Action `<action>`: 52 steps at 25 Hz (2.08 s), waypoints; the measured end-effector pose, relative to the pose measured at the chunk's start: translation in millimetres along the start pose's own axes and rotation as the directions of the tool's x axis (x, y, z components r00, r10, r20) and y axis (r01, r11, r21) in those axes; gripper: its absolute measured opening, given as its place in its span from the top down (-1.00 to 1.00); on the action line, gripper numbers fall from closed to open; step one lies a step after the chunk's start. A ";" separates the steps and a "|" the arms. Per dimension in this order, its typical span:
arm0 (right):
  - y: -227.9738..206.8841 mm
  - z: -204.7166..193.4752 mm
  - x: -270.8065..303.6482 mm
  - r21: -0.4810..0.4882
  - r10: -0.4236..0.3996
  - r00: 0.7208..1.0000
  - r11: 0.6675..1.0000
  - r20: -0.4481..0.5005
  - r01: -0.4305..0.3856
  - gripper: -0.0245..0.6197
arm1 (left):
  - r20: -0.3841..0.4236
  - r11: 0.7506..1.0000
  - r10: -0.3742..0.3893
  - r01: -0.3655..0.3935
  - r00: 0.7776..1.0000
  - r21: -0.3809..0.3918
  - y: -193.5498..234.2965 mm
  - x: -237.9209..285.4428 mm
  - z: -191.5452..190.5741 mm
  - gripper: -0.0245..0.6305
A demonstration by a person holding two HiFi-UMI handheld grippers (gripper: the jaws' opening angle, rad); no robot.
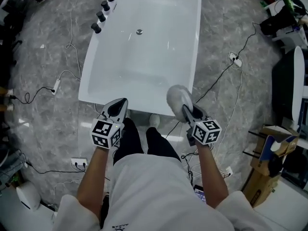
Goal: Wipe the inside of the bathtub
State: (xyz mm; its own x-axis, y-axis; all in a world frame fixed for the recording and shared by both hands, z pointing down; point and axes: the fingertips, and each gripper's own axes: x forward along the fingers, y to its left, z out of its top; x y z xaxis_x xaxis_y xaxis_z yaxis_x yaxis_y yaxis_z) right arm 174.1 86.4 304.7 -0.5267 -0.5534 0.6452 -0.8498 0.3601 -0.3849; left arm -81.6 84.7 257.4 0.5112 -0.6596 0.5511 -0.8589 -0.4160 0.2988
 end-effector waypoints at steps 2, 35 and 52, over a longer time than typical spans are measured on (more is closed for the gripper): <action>-7.0 -10.6 12.3 0.004 -0.030 0.999 1.000 -0.026 0.030 0.62 | -0.027 0.999 -0.034 0.034 0.999 0.015 3.3 14.1 -5.2 0.91; -121.5 -176.2 148.5 -0.252 -0.230 0.828 0.961 -0.511 0.112 0.62 | -0.261 0.986 -0.164 0.168 0.951 -0.011 -21.8 159.1 -141.3 0.91; -95.5 -186.8 187.3 0.010 -0.133 0.796 0.985 -0.591 0.172 0.62 | -0.258 0.991 -0.132 0.121 0.957 -0.059 28.9 148.6 -161.7 0.91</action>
State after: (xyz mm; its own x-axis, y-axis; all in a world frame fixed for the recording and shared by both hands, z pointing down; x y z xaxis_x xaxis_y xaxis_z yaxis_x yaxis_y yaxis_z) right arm 160.2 88.6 585.6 -0.2948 -0.0440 0.9546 -0.9278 0.2520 -0.2749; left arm -35.6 75.9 473.9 0.5944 -0.4147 0.6889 -0.7912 -0.4549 0.4088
